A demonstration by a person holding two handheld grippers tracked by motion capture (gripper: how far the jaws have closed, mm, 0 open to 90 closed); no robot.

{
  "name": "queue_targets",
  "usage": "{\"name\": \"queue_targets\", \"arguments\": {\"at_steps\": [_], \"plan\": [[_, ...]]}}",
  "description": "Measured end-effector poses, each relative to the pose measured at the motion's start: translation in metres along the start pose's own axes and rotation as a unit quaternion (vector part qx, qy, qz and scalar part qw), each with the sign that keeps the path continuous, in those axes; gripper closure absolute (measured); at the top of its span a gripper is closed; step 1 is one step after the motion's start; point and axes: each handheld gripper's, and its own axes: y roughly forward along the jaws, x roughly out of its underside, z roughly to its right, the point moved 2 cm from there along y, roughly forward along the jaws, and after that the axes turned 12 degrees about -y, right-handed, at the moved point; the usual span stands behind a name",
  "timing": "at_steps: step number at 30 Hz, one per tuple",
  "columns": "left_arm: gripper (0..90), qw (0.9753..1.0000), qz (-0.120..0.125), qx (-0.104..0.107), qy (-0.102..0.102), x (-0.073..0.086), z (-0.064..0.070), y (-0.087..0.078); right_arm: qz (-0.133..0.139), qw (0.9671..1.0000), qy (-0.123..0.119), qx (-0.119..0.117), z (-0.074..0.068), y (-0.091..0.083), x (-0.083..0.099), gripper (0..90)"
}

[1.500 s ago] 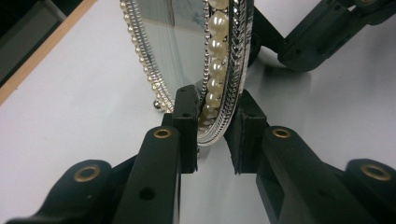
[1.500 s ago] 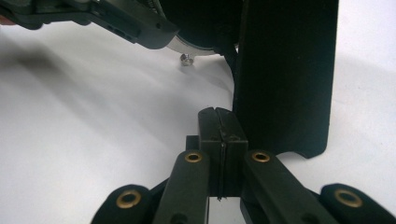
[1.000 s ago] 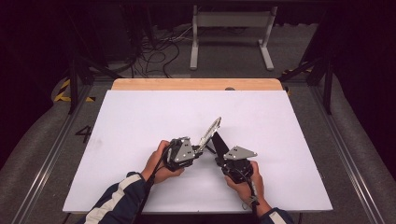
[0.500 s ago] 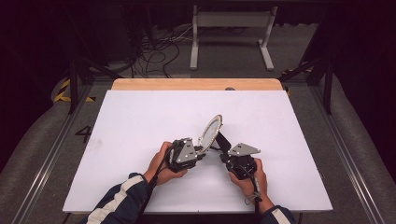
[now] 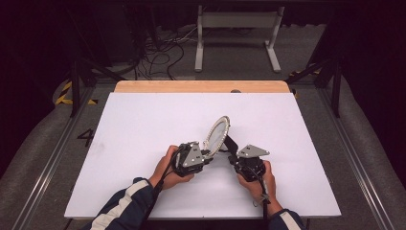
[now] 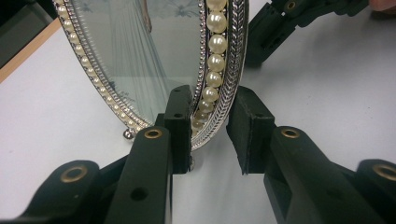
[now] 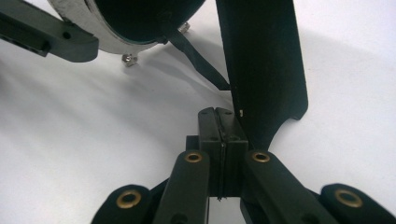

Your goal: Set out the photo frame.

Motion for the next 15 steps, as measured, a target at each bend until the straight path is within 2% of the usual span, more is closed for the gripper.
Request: {"name": "queue_targets", "arguments": {"at_steps": [5,8,11,15], "plan": [[71.0,1.0000,-0.002,-0.003,0.003,0.001,0.002,0.002,0.003,1.0000,0.001,0.002,0.005,0.000,0.002,90.0],[71.8,1.0000,-0.006,0.000,-0.004,0.002,0.001,0.002,0.005,1.0000,0.007,0.005,0.009,-0.001,0.003,90.0],[70.6,1.0000,-0.006,0.003,0.007,0.001,0.002,0.002,0.009,0.9998,0.013,0.010,0.014,-0.002,0.004,90.0],[69.8,1.0000,-0.004,0.005,0.008,0.000,0.001,-0.002,0.014,0.9997,0.016,0.015,0.019,-0.001,0.004,90.0]]}}
